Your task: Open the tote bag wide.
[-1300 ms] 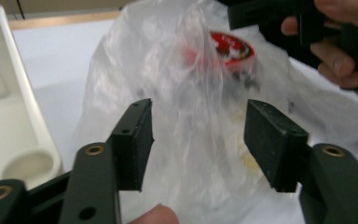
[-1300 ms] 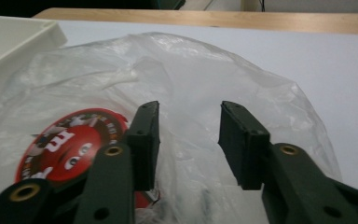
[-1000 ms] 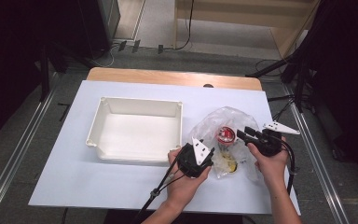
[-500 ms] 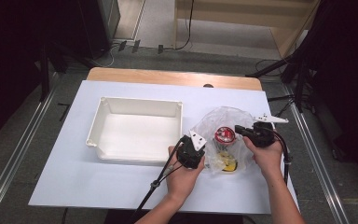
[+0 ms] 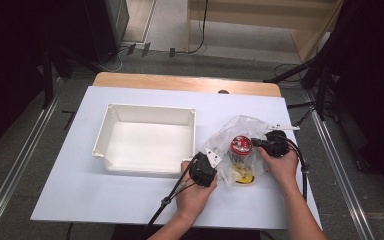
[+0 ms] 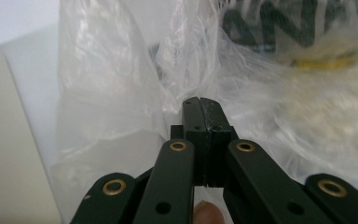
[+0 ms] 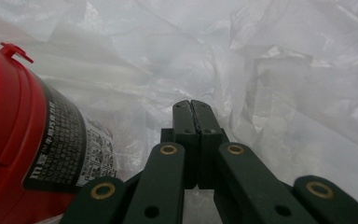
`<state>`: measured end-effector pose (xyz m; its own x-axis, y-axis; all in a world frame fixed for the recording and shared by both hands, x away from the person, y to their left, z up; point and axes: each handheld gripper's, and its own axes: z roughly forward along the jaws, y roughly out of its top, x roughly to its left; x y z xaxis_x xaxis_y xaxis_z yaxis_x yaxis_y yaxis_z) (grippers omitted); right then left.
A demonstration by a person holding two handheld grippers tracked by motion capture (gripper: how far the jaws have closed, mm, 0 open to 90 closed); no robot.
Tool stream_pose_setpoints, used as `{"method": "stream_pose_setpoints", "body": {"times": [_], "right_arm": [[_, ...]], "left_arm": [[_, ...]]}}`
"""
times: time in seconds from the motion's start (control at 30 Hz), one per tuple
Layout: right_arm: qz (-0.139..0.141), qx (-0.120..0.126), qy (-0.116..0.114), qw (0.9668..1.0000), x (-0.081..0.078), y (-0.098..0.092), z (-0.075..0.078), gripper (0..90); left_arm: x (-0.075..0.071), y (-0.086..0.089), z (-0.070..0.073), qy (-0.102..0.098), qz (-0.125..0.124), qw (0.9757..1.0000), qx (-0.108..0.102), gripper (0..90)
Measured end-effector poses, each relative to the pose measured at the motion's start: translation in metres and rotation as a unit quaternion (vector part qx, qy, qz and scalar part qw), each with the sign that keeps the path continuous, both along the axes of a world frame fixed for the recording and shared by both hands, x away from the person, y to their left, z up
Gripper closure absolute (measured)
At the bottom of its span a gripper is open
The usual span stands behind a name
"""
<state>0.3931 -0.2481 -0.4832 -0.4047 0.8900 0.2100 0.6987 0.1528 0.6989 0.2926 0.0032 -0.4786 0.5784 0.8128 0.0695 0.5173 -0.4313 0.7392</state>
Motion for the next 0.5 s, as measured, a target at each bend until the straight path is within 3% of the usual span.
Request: {"method": "stream_pose_setpoints", "body": {"times": [0.13,0.3,0.43,0.5], "right_arm": [[-0.012,0.003,-0.006,0.9999,-0.002,-0.003,-0.001,90.0],[-0.024,0.005,-0.021,0.9995,-0.01,-0.008,0.001,90.0],[-0.038,0.05,-0.057,0.9964,-0.031,-0.011,0.017,86.5],[-0.035,0.06,-0.074,0.9948,-0.045,-0.01,0.024,84.8]], "left_arm": [[-0.004,0.0,-0.001,-0.004,-0.01,0.9999,0.007,90.0],[-0.005,0.007,-0.001,0.007,-0.035,0.9991,-0.021,90.0],[-0.003,0.013,0.0,0.02,-0.033,0.9981,-0.049,87.0],[-0.002,0.015,0.0,0.024,-0.031,0.9973,-0.062,86.4]]}}
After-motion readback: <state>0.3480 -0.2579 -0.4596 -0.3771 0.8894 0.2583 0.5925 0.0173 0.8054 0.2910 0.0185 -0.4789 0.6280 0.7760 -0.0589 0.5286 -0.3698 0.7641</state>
